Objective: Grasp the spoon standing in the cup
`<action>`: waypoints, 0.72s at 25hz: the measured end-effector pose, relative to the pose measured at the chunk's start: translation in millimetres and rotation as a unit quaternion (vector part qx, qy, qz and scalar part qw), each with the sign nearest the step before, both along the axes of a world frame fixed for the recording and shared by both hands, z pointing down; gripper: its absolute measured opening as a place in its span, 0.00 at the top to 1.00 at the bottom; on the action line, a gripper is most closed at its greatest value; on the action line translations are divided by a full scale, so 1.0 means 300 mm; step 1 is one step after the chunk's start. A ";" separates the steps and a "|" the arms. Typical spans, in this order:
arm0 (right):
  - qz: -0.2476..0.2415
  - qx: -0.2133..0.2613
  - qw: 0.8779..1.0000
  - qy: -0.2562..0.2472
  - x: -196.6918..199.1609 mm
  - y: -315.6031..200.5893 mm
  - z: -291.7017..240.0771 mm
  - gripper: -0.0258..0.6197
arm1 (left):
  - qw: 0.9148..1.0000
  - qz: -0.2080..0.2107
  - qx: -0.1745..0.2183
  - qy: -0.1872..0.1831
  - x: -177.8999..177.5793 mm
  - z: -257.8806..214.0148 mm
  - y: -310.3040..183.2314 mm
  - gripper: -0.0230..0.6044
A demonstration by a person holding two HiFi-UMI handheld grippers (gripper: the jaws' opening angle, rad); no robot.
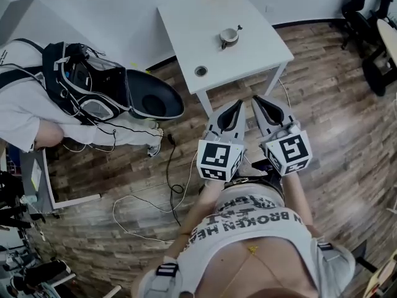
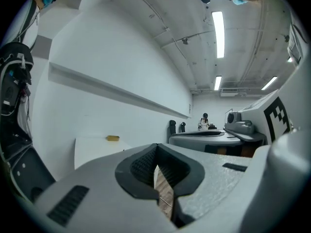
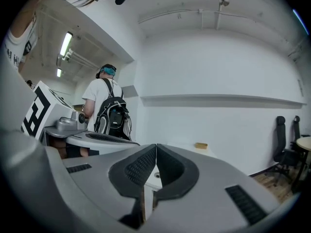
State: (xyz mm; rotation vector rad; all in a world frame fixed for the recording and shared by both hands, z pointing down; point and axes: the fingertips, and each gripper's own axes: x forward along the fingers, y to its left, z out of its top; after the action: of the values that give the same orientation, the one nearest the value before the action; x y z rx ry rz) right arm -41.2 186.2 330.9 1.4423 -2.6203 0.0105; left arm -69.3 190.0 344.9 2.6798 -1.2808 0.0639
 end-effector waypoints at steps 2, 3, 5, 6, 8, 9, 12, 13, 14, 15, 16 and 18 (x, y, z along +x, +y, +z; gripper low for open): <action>0.004 -0.001 1.000 0.000 -0.024 -0.036 0.009 0.95 | 1.000 0.004 -0.002 -0.001 -0.025 0.004 -0.036 0.97; 0.007 -0.003 1.000 0.000 -0.034 -0.051 0.015 0.95 | 1.000 0.006 -0.003 -0.001 -0.038 0.010 -0.051 0.97; 0.015 -0.008 1.000 0.002 -0.047 -0.078 0.031 0.95 | 1.000 0.009 -0.006 -0.002 -0.062 0.022 -0.076 0.97; 0.019 -0.010 1.000 0.003 -0.052 -0.089 0.039 0.95 | 1.000 0.010 -0.006 -0.003 -0.071 0.027 -0.086 0.97; 0.025 -0.012 1.000 0.003 -0.063 -0.101 0.055 0.95 | 1.000 0.013 -0.007 -0.005 -0.085 0.037 -0.096 0.97; 0.026 -0.014 1.000 0.002 -0.069 -0.101 0.065 0.95 | 1.000 0.015 -0.009 -0.007 -0.090 0.047 -0.096 0.97; 0.021 -0.020 1.000 -0.001 -0.086 -0.091 0.090 0.95 | 1.000 0.022 -0.016 -0.008 -0.088 0.077 -0.091 0.97; 0.018 -0.021 1.000 -0.002 -0.090 -0.095 0.093 0.95 | 1.000 0.024 -0.018 -0.007 -0.086 0.081 -0.098 0.97; 0.017 -0.023 1.000 -0.003 -0.092 -0.106 0.095 0.95 | 0.999 0.026 -0.020 -0.006 -0.084 0.082 -0.110 0.97; 0.017 -0.026 1.000 -0.004 -0.091 -0.119 0.098 0.95 | 0.999 0.027 -0.022 -0.005 -0.082 0.082 -0.124 0.97; 0.018 -0.029 0.999 -0.004 -0.089 -0.131 0.102 0.95 | 0.999 0.027 -0.024 -0.005 -0.080 0.082 -0.137 0.97; 0.017 -0.031 0.999 -0.005 -0.077 -0.147 0.114 0.95 | 0.999 0.024 -0.026 -0.007 -0.069 0.092 -0.153 0.97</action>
State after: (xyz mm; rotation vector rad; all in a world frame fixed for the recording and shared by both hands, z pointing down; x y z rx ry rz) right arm -64.1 142.0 365.2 1.4705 -2.5780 0.1022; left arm -90.0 144.0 372.4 2.6711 -1.2005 0.1216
